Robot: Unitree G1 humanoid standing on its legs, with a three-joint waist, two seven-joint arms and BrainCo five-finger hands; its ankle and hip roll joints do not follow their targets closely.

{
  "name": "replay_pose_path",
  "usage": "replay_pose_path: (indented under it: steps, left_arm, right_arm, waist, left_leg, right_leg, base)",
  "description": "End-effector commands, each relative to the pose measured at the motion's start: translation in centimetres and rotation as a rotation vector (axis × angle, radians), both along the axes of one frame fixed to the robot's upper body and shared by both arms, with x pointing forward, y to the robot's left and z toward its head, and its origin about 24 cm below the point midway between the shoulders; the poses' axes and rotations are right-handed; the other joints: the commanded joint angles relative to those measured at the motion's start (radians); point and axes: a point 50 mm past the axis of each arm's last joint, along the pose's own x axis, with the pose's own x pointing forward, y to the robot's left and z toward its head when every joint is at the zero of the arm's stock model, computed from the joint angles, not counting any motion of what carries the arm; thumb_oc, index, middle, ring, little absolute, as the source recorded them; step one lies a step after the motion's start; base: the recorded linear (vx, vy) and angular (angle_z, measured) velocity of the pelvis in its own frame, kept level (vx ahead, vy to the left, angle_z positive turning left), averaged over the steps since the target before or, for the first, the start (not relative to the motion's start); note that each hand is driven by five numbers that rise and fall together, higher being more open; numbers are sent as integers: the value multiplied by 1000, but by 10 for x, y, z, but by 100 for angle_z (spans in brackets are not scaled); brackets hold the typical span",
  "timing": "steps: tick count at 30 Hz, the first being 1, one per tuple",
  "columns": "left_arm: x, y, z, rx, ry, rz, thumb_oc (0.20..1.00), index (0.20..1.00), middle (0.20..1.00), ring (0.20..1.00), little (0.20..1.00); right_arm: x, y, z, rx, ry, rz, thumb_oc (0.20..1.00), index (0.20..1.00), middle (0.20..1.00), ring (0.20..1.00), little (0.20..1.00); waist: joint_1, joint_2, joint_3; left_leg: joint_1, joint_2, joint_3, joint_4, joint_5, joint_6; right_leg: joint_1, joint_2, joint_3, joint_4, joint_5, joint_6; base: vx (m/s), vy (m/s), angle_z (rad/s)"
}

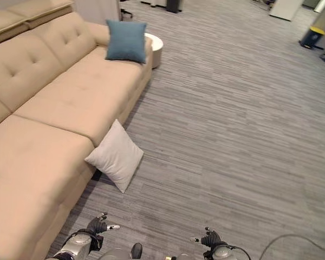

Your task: Pick up all the scattered cushions and arrange them neatly on the sofa.

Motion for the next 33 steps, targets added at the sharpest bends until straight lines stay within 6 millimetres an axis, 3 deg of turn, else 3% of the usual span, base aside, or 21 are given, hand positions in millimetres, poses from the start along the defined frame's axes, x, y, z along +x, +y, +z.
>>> replay_pose_path:
  steps: [1,4,5,6,8,11,12,13,14,16,17,19,21,22,23,26,29,31,32,33]
  left_arm:
    - [2,-1,3,-20,-40,3,1000,1000,1000,1000,1000]
    - [-2,0,1,-18,-27,2,1000,1000,1000,1000,1000]
    - [-8,1,-2,-15,-10,1,1000,1000,1000,1000,1000]
    - [-8,0,-2,-15,-10,1,1000,1000,1000,1000,1000]
    - [-16,-2,-7,-14,26,-17,1000,1000,1000,1000,1000]
    - [-23,-4,-11,-12,56,-25,1000,1000,1000,1000,1000]
    - [-21,-7,-10,-16,48,-35,1000,1000,1000,1000,1000]
    - [-18,-8,-9,-20,40,-44,1000,1000,1000,1000,1000]
    - [-10,-10,-5,-24,6,-52,1000,1000,1000,1000,1000]
    - [-4,-12,-1,-35,-22,-43,1000,1000,1000,1000,1000]
    - [-4,-12,-1,-35,-22,-43,1000,1000,1000,1000,1000]
    - [-3,-13,-1,-41,-28,-49,1000,1000,1000,1000,1000]
    - [-4,-13,-1,-41,-28,-49,1000,1000,1000,1000,1000]
    - [-4,-12,-1,-28,-18,-56,1000,1000,1000,1000,1000]
    - [-3,-10,-1,-19,-16,-61,1000,1000,1000,1000,1000]
    - [-9,-6,-3,-22,-4,-37,1000,1000,1000,1000,1000]
    - [-17,-1,-6,-21,20,-12,1000,1000,1000,1000,1000]
    - [-14,3,-3,-13,8,-8,1000,1000,1000,1000,1000]
    - [-8,6,0,-4,-10,-19,1000,1000,1000,1000,1000]
    - [-8,5,0,-4,-10,-19,1000,1000,1000,1000,1000]
  right_arm:
    - [17,-5,7,-2,-55,-11,1000,1000,1000,1000,1000]
    - [15,-4,7,0,-48,-8,1000,1000,1000,1000,1000]
    - [12,-5,6,-2,-41,-9,1000,1000,1000,1000,1000]
    - [12,-6,6,-3,-41,-9,1000,1000,1000,1000,1000]
    - [6,-9,4,-9,-24,-9,1000,1000,1000,1000,1000]
    - [1,-10,3,-8,-13,-9,1000,1000,1000,1000,1000]
    - [2,-11,4,-12,-21,-9,1000,1000,1000,1000,1000]
    - [3,-12,5,-11,-28,-13,1000,1000,1000,1000,1000]
    - [10,-13,8,-16,-61,-10,1000,1000,1000,1000,1000]
    - [14,-14,10,-15,-73,-20,1000,1000,1000,1000,1000]
    - [14,-14,10,-15,-73,-20,1000,1000,1000,1000,1000]
    - [16,-13,11,-10,-86,-20,1000,1000,1000,1000,1000]
    - [16,-13,11,-10,-86,-20,1000,1000,1000,1000,1000]
    - [13,-10,10,-4,-81,-13,1000,1000,1000,1000,1000]
    - [10,-10,8,-4,-67,-12,1000,1000,1000,1000,1000]
    - [8,-5,6,1,-49,6,1000,1000,1000,1000,1000]
    - [11,1,6,14,-56,27,1000,1000,1000,1000,1000]
    - [19,4,9,14,-79,41,1000,1000,1000,1000,1000]
    - [26,7,13,28,-113,45,1000,1000,1000,1000,1000]
    - [26,7,13,28,-113,45,1000,1000,1000,1000,1000]
  waist:
    - [-4,-54,51]
    - [-28,-49,50]
    - [-54,-44,45]
    - [-57,-42,46]
    - [-70,-40,22]
    - [-93,-20,-5]
    - [-91,-13,-7]
    - [-86,-19,-2]
    - [-71,-45,20]
    - [-41,-55,38]
    - [-43,-57,36]
    - [-29,-66,39]
    - [-29,-66,41]
    - [-31,-55,37]
    - [-29,-49,35]
    - [-14,-57,23]
    - [8,-67,9]
    - [15,-65,26]
    - [2,-58,37]
    - [1,-58,35]
  left_leg:
    - [122,-21,-22,-4,-24,-44]
    - [157,-28,-75,-6,-30,-43]
    - [209,-37,-153,21,-32,-51]
    - [210,-35,-156,22,-33,-51]
    - [232,-31,-197,54,-33,-65]
    - [235,9,-188,141,16,-137]
    - [215,19,-169,206,65,-174]
    - [180,18,-152,262,87,-187]
    - [64,22,-64,397,116,-184]
    - [-27,37,61,367,38,-143]
    - [-28,34,60,364,42,-143]
    - [-99,30,168,183,-13,-118]
    - [-94,29,168,180,-12,-117]
    - [-142,47,271,59,64,-119]
    - [-177,71,367,21,125,-125]
    - [-138,58,333,-3,105,-109]
    - [-97,36,296,-3,72,-83]
    - [-62,26,277,2,50,-58]
    - [-41,28,235,2,46,-49]
    - [-45,28,234,2,47,-49]
  right_leg:
    - [-4,2,30,-312,290,15]
    - [-43,27,68,-392,324,20]
    - [-72,37,76,-413,357,32]
    - [-70,37,73,-414,356,31]
    - [-41,37,111,-402,350,11]
    - [-13,44,99,-358,326,-14]
    - [14,36,73,-358,312,-22]
    - [39,30,70,-365,308,-23]
    - [89,11,74,-381,294,-37]
    - [139,11,62,-402,267,-43]
    - [137,9,62,-402,268,-43]
    - [179,5,25,-433,234,-38]
    - [182,5,25,-434,233,-38]
    - [210,22,1,-445,211,-40]
    - [234,35,-16,-446,192,-43]
    - [250,23,-45,-416,167,-33]
    - [243,-18,-66,-277,149,0]
    - [183,-65,-73,-115,221,31]
    - [137,-64,-38,-25,252,36]
    - [135,-63,-39,-27,254,36]
  base:
    - [386,16,40]
    - [457,13,70]
    - [417,4,111]
    - [539,-16,104]
    - [323,-38,102]
    - [430,-63,136]
    - [337,-78,130]
    - [334,-114,79]
    - [252,-153,75]
    - [185,-134,35]
    - [167,-69,7]
    - [218,-41,9]
    - [143,0,29]
    - [306,56,39]
    - [306,56,59]
    - [251,90,58]
    - [274,150,22]
    - [195,175,-2]
    - [151,122,22]
    - [136,70,38]
